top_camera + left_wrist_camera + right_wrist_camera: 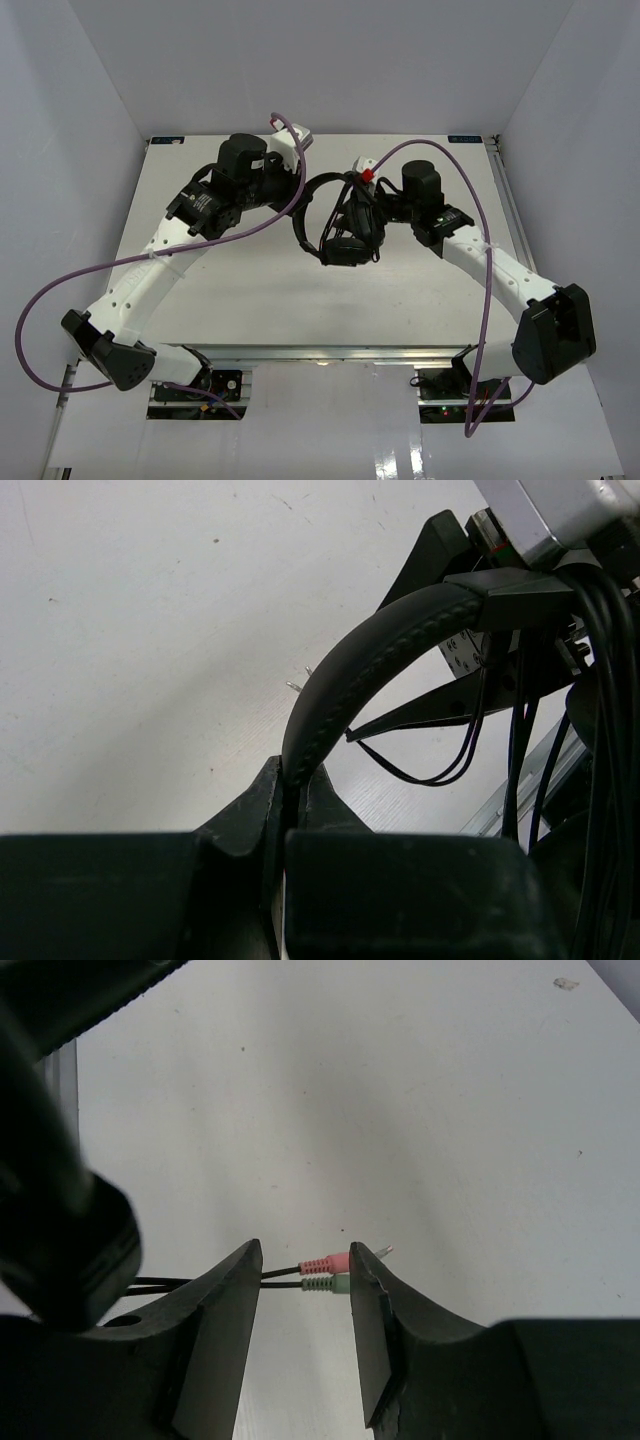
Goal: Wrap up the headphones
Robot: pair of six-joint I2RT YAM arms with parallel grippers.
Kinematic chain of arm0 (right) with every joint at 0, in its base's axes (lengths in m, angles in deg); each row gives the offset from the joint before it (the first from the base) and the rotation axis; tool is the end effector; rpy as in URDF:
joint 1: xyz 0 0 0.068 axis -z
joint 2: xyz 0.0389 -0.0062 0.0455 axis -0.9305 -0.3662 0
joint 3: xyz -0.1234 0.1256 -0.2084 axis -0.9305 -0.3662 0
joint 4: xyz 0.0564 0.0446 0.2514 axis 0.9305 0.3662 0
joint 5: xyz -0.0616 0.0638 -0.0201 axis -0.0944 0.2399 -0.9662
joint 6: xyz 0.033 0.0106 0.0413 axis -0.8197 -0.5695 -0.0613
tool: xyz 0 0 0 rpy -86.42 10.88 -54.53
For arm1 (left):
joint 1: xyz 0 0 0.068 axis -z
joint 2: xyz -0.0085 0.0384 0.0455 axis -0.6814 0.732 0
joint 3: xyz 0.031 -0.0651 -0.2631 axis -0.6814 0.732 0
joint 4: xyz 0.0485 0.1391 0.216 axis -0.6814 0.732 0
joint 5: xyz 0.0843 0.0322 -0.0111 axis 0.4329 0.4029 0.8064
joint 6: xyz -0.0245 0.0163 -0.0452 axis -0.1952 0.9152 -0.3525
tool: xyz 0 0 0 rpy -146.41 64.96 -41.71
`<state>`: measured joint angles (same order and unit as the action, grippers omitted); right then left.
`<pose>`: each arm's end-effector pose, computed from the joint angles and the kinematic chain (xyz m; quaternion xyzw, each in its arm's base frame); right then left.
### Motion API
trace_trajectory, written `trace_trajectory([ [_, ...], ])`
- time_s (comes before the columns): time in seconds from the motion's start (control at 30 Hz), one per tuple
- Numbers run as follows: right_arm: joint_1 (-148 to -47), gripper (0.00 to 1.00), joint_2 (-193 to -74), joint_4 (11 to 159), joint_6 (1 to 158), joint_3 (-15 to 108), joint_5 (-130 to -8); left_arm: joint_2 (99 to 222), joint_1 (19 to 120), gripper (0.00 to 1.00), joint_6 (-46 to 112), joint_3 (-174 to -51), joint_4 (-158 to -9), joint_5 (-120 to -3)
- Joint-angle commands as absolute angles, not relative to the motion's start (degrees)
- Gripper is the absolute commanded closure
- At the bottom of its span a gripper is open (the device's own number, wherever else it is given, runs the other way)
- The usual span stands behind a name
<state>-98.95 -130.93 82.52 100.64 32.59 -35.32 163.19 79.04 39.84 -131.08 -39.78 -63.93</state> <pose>0.2621 0.1809 0.3292 -0.4792 0.6109 0.3555 0.5204 0.2269 -0.1734 0.4332 0.2735 0.8127 -0.2528 0.4482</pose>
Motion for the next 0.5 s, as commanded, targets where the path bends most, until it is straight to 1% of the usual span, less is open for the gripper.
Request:
trace_trajectory([
  [0.0, -98.94, 0.53, -128.22, 81.25, 99.67, 30.99, -33.84, 161.18, 78.81, 1.00, 35.90, -129.86, -50.42, -60.48],
  [0.07, -98.43, 0.45, -127.37, 80.90, 98.48, 31.29, -37.25, 160.49, 78.81, 1.00, 35.77, -128.56, -51.33, -60.00],
  [0.13, -97.42, 0.27, -126.43, 80.60, 96.14, 32.05, -38.45, 159.90, 78.75, 1.00, 35.75, -126.66, -51.85, -59.21],
  [0.2, -95.57, 0.19, -126.21, 79.95, 94.13, 33.03, -36.52, 159.03, 78.79, 1.00, 36.02, -124.64, -52.79, -58.50],
  [0.23, -95.13, 0.17, -126.11, 79.96, 93.56, 33.83, -35.25, 158.21, 78.72, 1.00, 36.06, -123.18, -53.41, -58.23],
  [0.33, -94.36, 0.14, -125.53, 80.13, 92.79, 34.71, -34.41, 157.01, 78.63, 1.00, 36.28, -117.85, -55.47, -58.07],
  [0.47, -93.79, 0.09, -125.04, 80.14, 92.31, 35.38, -33.26, 156.51, 78.63, 1.00, 36.51, -114.77, -56.94, -58.00],
])
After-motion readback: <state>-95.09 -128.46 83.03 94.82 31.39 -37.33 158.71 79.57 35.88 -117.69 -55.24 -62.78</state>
